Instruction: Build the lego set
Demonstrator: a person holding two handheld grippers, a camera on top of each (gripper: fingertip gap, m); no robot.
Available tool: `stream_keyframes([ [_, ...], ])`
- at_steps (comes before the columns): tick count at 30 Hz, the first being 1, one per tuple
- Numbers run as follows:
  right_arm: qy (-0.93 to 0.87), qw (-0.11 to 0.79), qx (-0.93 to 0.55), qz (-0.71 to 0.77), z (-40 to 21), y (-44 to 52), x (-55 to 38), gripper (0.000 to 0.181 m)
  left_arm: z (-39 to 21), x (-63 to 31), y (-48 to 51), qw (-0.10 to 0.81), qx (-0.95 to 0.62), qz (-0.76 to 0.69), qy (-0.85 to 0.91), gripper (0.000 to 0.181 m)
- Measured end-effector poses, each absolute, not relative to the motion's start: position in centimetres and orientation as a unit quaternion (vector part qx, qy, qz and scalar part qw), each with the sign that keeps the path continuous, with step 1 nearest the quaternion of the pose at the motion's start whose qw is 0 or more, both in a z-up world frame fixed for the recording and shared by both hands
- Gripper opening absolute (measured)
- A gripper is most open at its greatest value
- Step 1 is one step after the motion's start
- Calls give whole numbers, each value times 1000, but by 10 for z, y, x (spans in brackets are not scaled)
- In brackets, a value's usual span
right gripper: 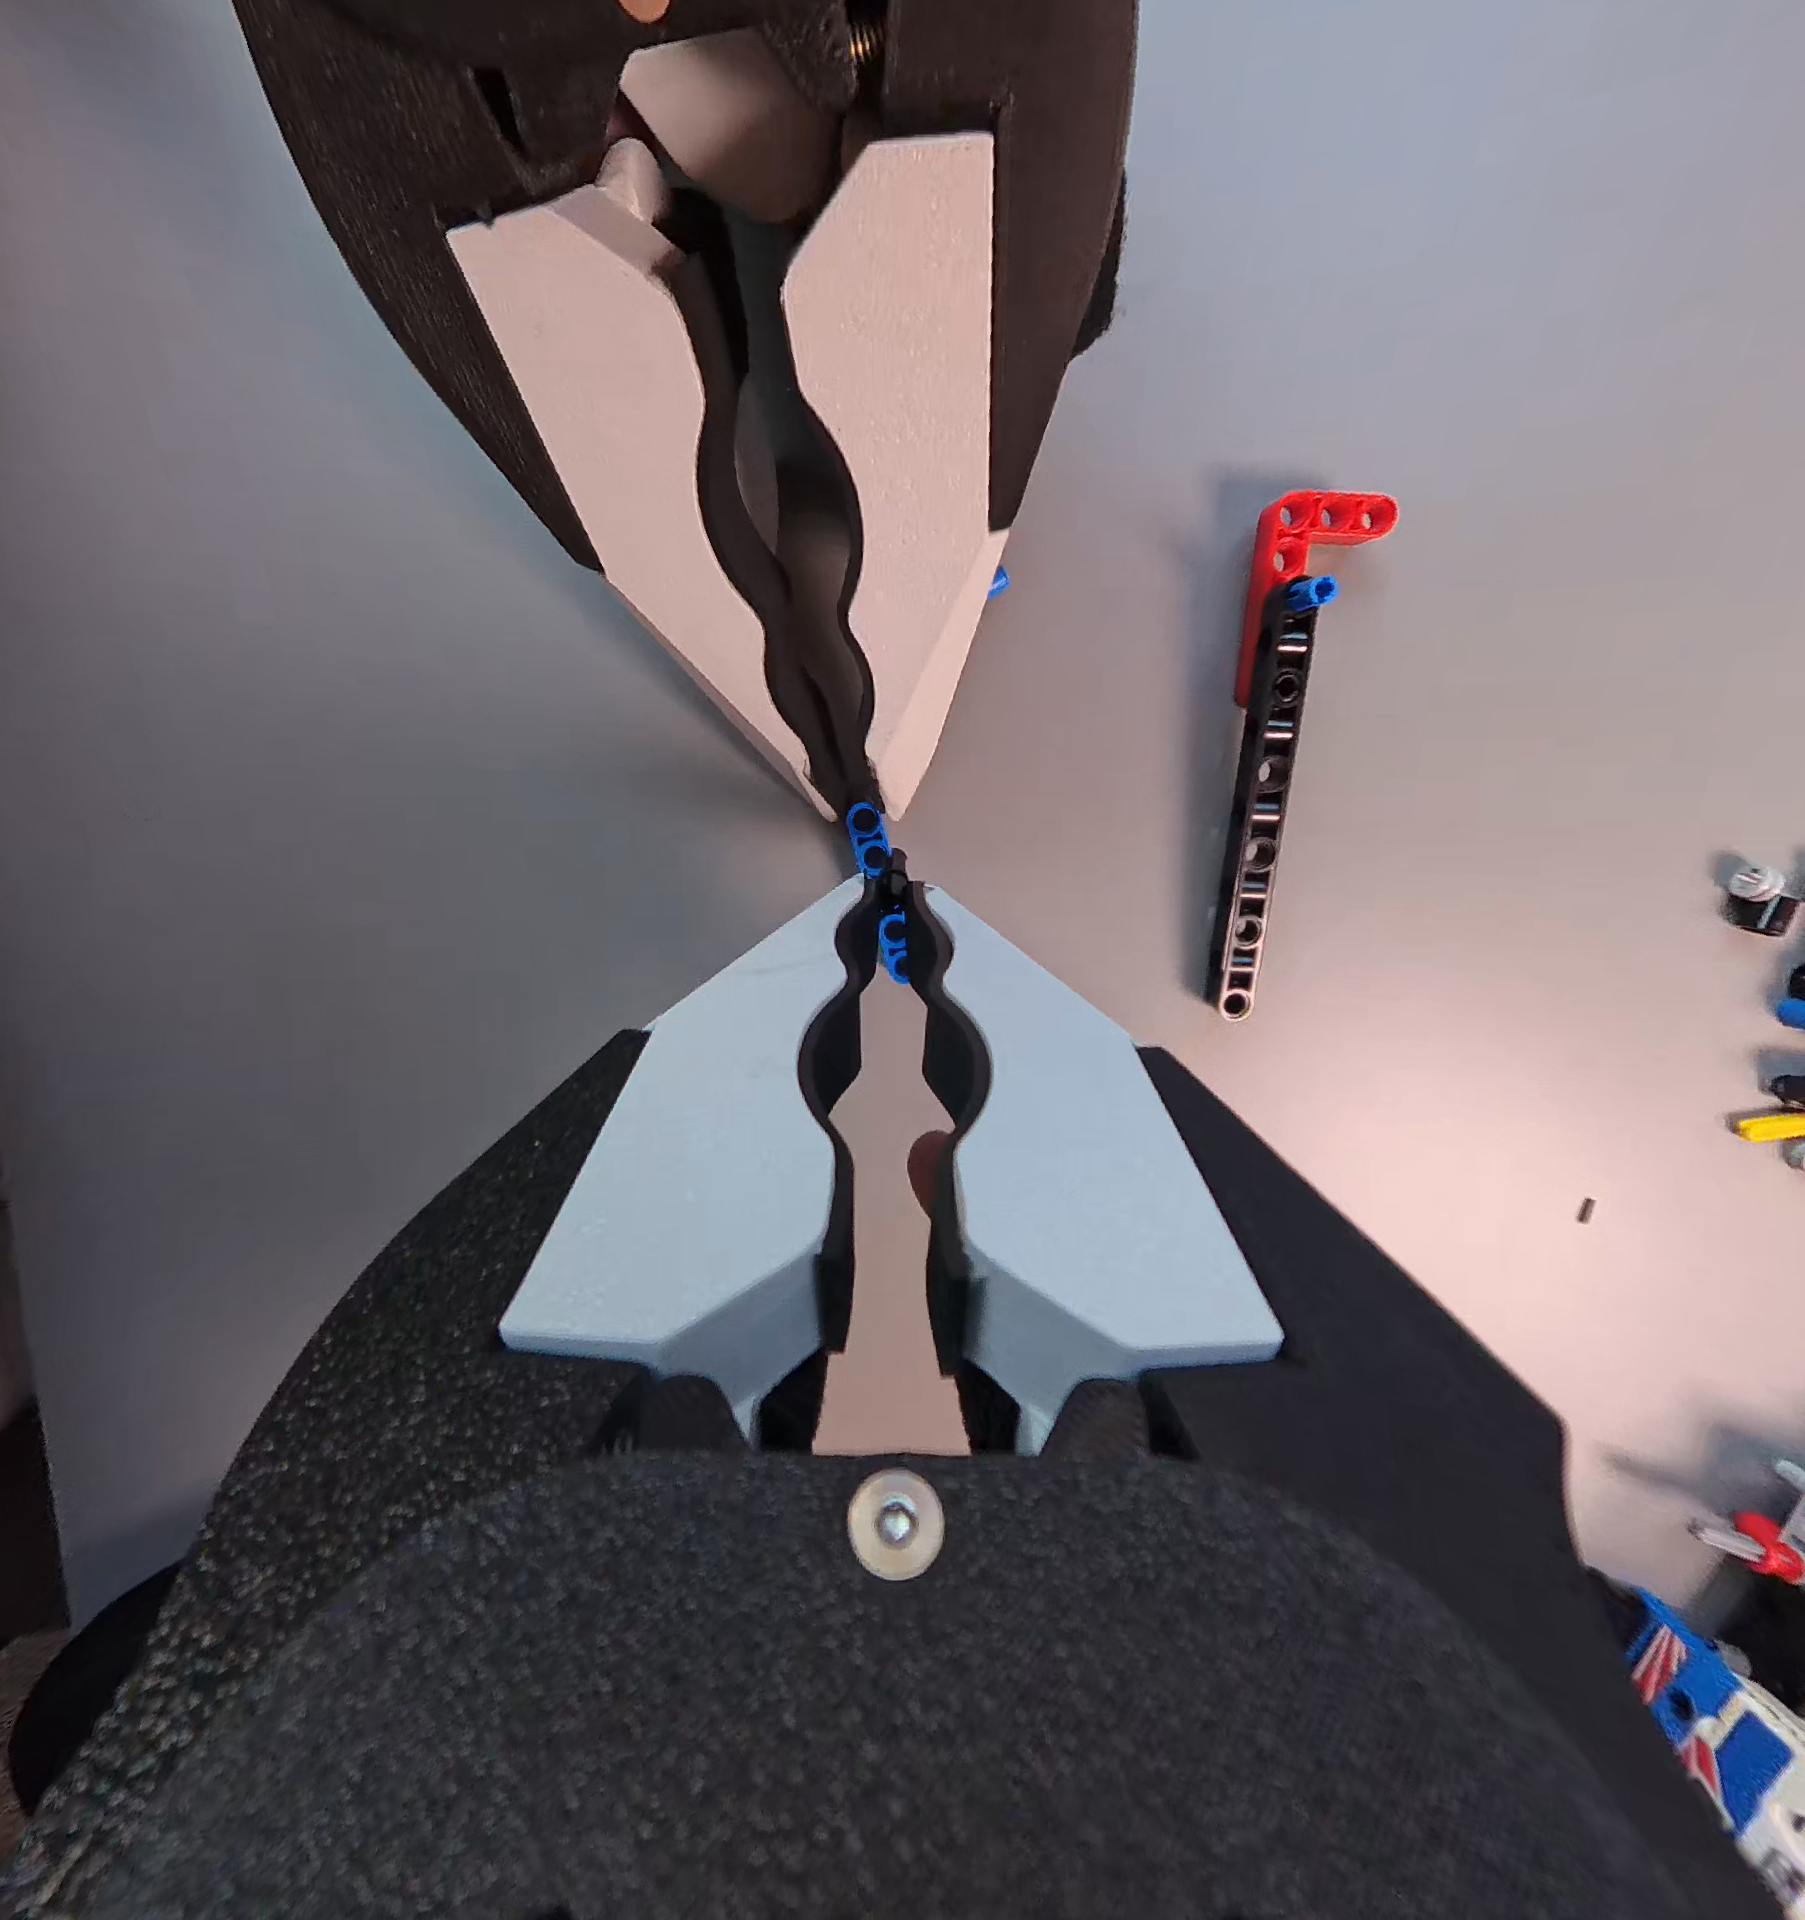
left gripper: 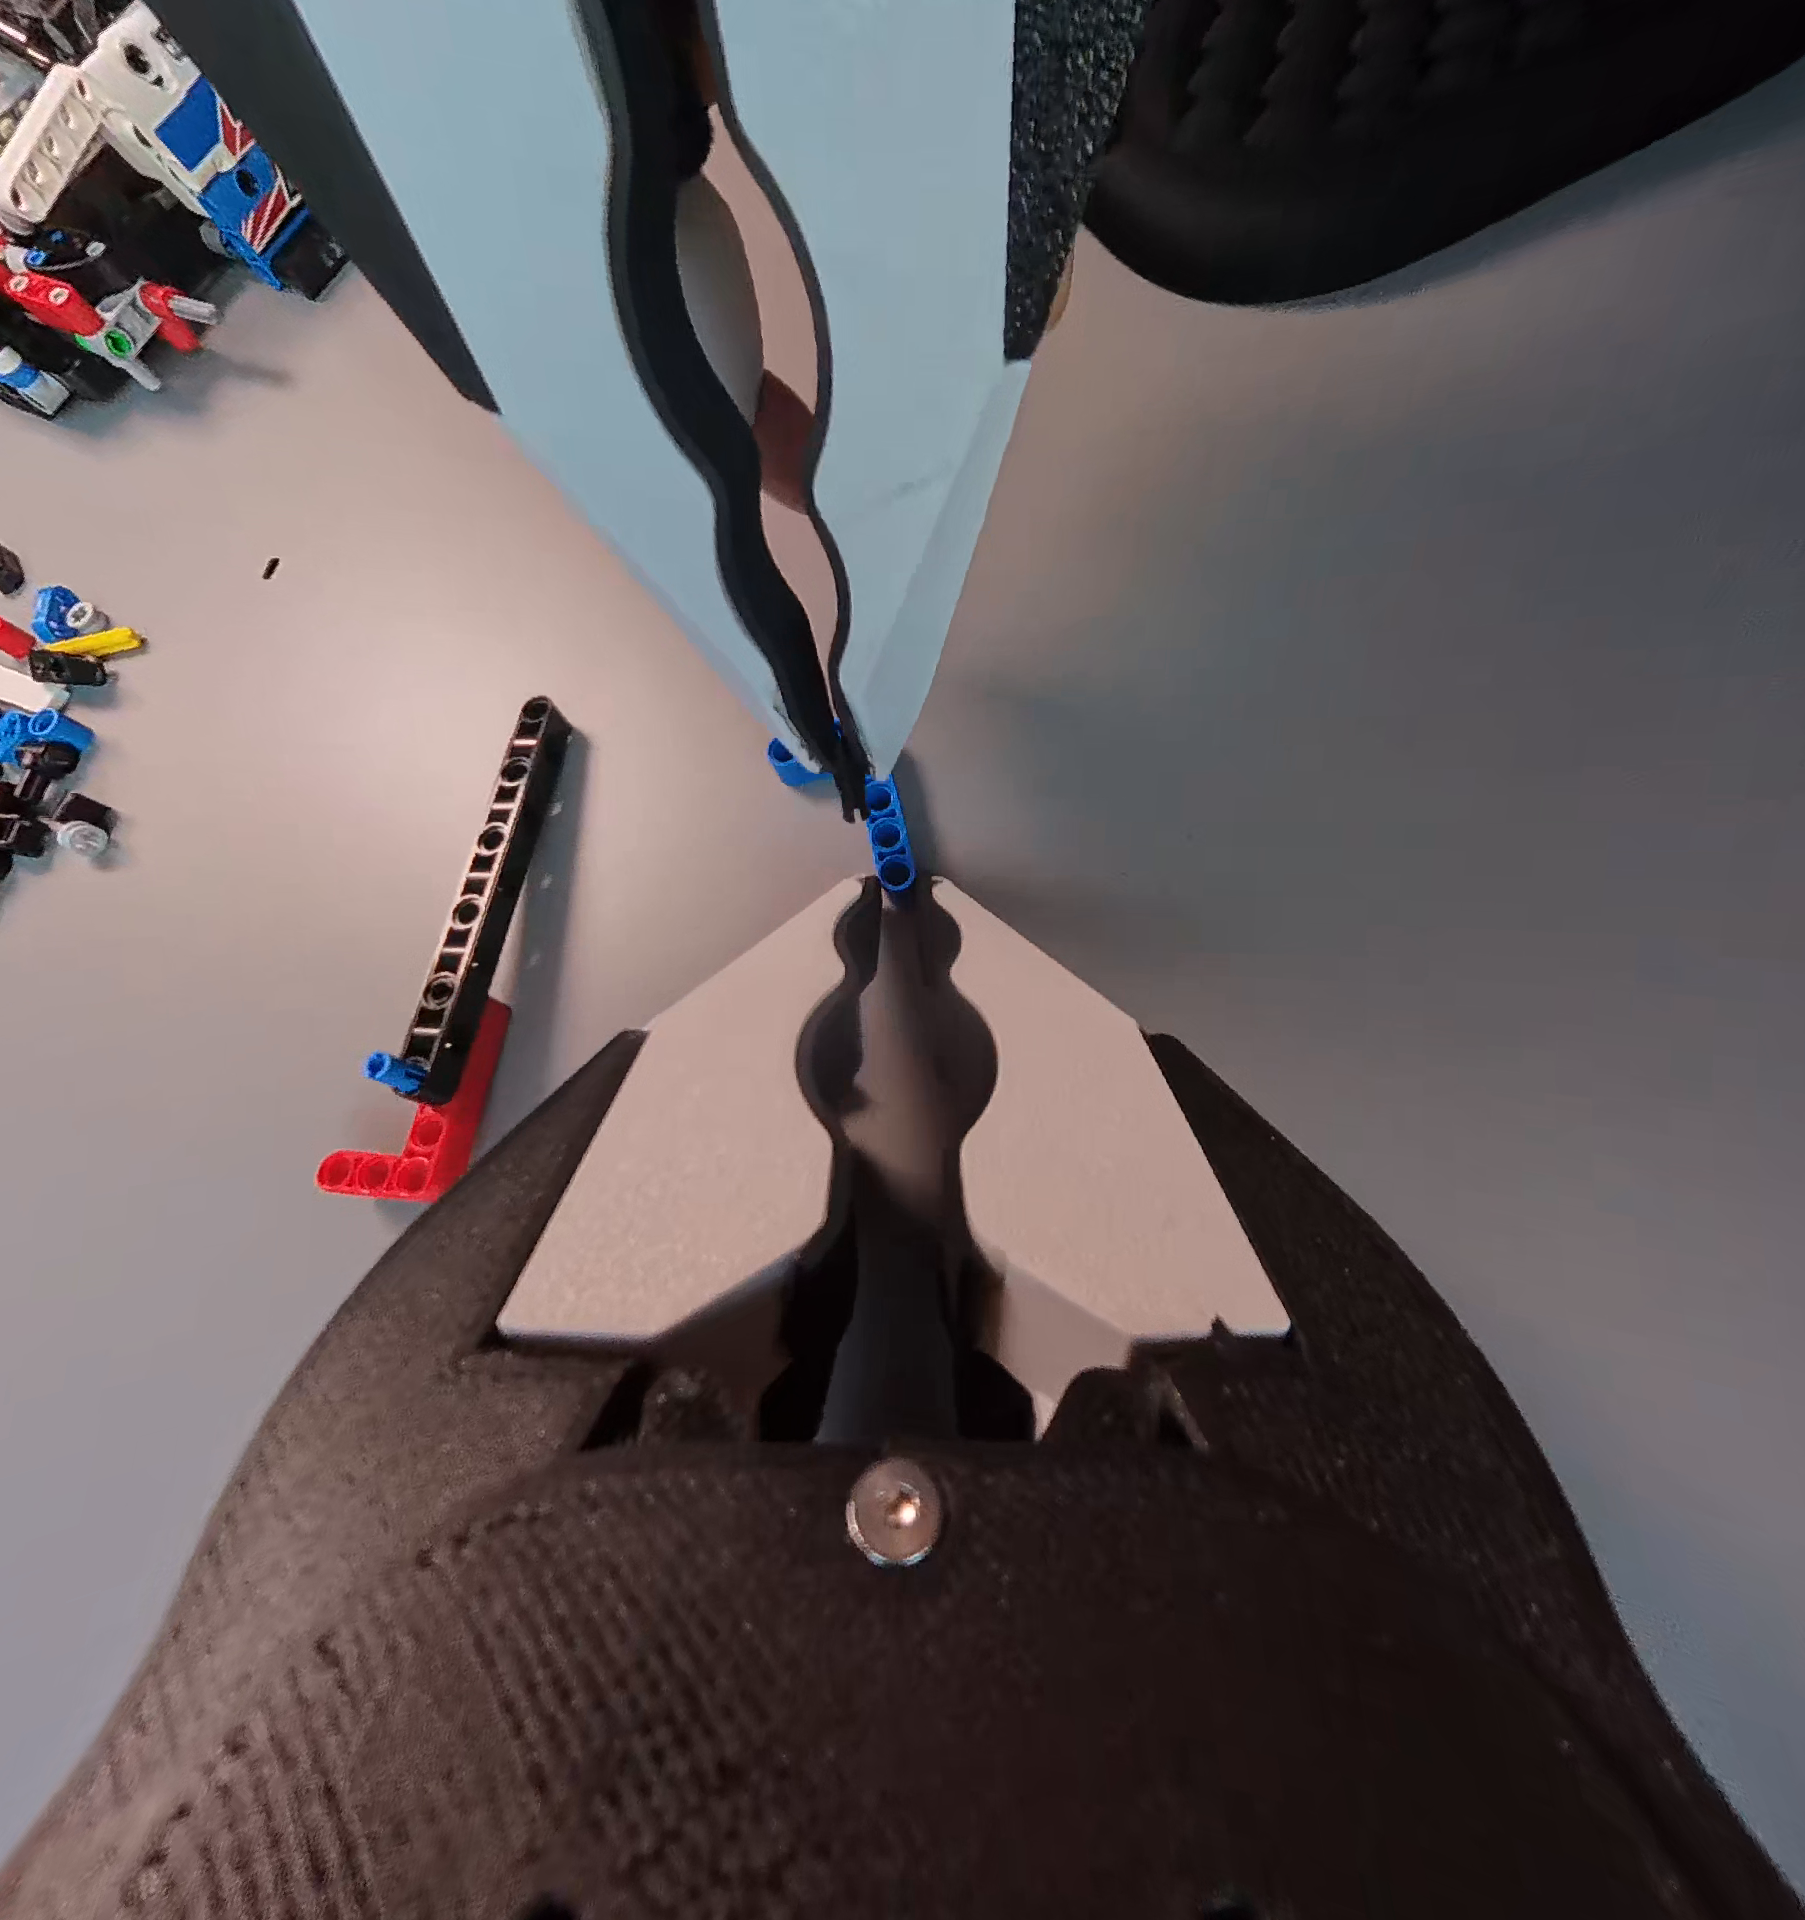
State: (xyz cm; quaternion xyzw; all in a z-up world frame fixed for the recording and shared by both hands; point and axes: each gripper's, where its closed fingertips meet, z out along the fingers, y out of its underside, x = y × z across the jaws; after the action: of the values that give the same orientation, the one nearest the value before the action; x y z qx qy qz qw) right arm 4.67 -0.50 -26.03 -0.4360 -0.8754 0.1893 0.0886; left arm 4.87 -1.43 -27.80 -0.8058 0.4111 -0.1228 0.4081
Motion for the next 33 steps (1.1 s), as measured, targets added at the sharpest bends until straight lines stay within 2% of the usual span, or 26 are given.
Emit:
stream_keyframes([
  [15, -875, 49, -458, 146, -270, -13, 47, 2, -278, 52, -12, 412, -805, -114, 411, 5],
  [33, -850, 112, -478, 192, -268, -15, 43, 3, -279, 52, -11, 413, -806, -109, 410, 4],
])
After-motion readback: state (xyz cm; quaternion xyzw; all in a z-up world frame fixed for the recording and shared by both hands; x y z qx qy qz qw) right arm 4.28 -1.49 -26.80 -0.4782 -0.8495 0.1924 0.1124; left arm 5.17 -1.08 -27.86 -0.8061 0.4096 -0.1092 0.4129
